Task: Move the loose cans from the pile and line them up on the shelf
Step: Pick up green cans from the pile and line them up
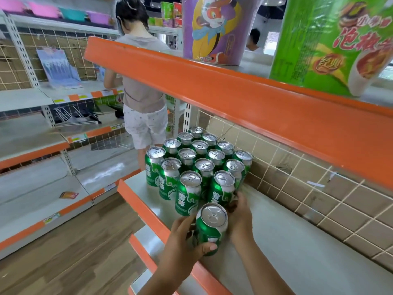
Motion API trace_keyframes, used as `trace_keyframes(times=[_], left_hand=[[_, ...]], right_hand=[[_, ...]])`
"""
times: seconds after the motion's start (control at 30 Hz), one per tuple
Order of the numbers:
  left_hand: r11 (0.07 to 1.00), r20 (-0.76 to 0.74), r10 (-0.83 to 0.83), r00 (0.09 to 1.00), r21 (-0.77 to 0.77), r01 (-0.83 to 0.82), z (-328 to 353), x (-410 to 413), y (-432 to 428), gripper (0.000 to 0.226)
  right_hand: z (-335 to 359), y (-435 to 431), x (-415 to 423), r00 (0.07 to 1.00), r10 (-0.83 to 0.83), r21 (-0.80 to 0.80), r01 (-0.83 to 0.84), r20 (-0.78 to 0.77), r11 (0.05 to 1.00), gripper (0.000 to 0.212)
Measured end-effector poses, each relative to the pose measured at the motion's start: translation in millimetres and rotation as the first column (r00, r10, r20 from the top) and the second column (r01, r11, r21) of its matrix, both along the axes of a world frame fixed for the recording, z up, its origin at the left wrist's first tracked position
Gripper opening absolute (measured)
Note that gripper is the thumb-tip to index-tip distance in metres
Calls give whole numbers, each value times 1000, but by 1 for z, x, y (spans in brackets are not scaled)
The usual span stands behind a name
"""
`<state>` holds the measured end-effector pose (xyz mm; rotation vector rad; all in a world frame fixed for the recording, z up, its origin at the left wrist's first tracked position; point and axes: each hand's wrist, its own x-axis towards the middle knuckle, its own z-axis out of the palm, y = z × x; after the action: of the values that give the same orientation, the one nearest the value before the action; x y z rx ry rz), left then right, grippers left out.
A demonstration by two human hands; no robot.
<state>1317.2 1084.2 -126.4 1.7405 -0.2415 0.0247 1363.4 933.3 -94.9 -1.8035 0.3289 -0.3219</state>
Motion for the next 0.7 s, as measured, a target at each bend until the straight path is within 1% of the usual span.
trace_keyframes(times=[0.07,0.13,0.2,0.23,0.27,0.33,0.37,0.4,0.47,0.53,0.6,0.7], left_hand=[[998,11,61,998,26,-61,1,-2,-4,84],[996,3,82,997,28,-82,0,-2,-6,79],[996,-29,86,996,-6,-86,-1,1,-8,66],[996,-33,91,995,-13,-91,0,3,-10,61],[994,-20,106,994,-9,-106,1,4,-11,57],[989,21,144,989,7,-145,4,6,-15,55],[986,26,167,986,20,-167,5,6,-17,58],[978,21,202,979,43,-203,5,5,-19,62],[958,2,276,961,76,-276,6,4,-20,64],[951,-22,303,953,74,-300,6,2,-20,56],[952,-42,303,952,62,-300,7,4,-18,47],[955,-43,292,956,72,-288,5,11,-14,35]], right_hand=[[-4,-6,0,998,49,-38,-51,-35,998,44],[-9,-16,-4,994,82,-83,-89,-77,993,45],[-4,-24,-15,990,112,-46,-117,-83,992,43],[0,-27,-22,983,163,-34,-166,-83,986,40],[5,-28,-29,962,253,-32,-257,-104,966,40],[12,-25,-39,876,450,-37,-462,-172,886,44],[12,-21,-40,850,492,-81,-513,-186,855,45],[10,-17,-39,855,486,-167,-513,-180,842,47],[5,-11,-34,899,410,-320,-437,-153,841,53],[-3,-8,-31,925,356,-353,-379,-132,855,57],[-11,-5,-31,949,289,-373,-315,-124,873,55],[-17,0,-30,975,200,-372,-222,-97,901,59]])
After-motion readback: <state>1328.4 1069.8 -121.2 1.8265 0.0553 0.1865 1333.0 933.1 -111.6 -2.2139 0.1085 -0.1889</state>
